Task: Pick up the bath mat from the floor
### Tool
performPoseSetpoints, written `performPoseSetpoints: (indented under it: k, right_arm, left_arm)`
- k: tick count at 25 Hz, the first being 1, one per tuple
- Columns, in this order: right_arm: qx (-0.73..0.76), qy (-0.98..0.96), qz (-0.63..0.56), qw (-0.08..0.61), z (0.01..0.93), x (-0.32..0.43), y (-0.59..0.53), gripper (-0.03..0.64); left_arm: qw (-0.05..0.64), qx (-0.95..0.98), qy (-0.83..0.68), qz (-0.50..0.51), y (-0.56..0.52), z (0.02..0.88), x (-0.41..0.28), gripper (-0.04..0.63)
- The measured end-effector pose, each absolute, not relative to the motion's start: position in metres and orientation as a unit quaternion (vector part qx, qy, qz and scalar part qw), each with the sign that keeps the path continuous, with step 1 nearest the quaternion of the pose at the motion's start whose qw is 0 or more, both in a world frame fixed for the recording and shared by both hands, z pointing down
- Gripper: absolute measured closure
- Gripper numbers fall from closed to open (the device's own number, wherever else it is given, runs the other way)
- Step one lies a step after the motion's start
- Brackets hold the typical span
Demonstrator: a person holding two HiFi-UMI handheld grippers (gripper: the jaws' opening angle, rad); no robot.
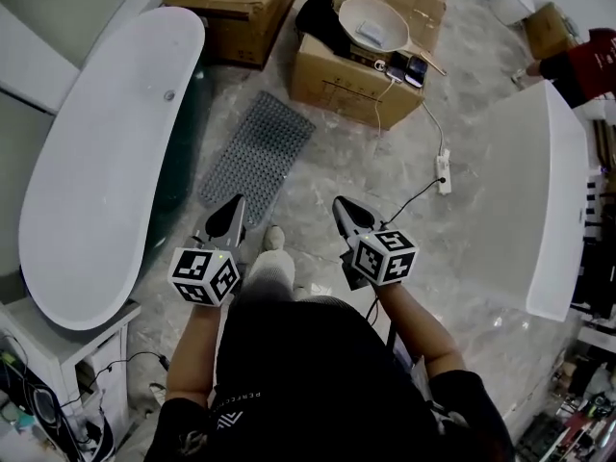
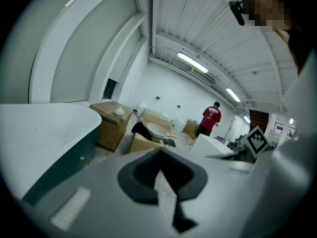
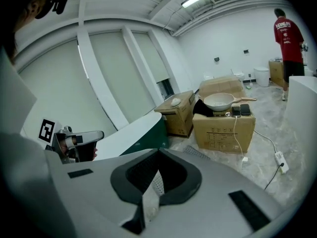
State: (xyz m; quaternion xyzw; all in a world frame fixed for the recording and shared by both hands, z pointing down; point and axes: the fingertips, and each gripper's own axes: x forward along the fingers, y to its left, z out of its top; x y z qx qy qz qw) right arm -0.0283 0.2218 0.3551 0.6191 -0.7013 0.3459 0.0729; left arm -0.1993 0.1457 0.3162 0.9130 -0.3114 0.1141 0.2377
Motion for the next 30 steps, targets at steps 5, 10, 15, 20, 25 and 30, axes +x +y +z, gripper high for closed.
performPoseSetpoints:
  k: [5, 10, 15, 20, 25, 30]
  right_arm:
    - [0.622, -0.687, 0.369, 0.073, 0.376, -0.017, 0.176, 0.617]
    - [0.621, -0.674, 0.395, 0.067, 0.406, -0.009, 0.141, 0.617]
    - [0.607, -0.669, 0.426, 0.061, 0.434, -0.002, 0.122, 0.614]
    - [0.600, -0.666, 0.439, 0.070, 0.464, 0.019, 0.099, 0.568]
    - [0.591, -0.664, 0.451, 0.078, 0.496, 0.044, 0.069, 0.529]
    - [0.569, -0.668, 0.468, 0.103, 0.532, 0.072, 0.042, 0.506]
  left_arm:
    - [0.239, 0.913, -0.300, 0.142, 0.096, 0.337, -0.184, 0.591]
    - [0.248, 0.910, -0.290, 0.163, 0.056, 0.369, -0.174, 0.589]
    - [0.259, 0.902, -0.289, 0.187, 0.036, 0.399, -0.168, 0.589]
    - [0.257, 0.896, -0.291, 0.217, 0.019, 0.425, -0.155, 0.589]
    - [0.248, 0.886, -0.316, 0.229, -0.012, 0.444, -0.140, 0.589]
    - [0.242, 0.873, -0.347, 0.243, -0.041, 0.472, -0.119, 0.586]
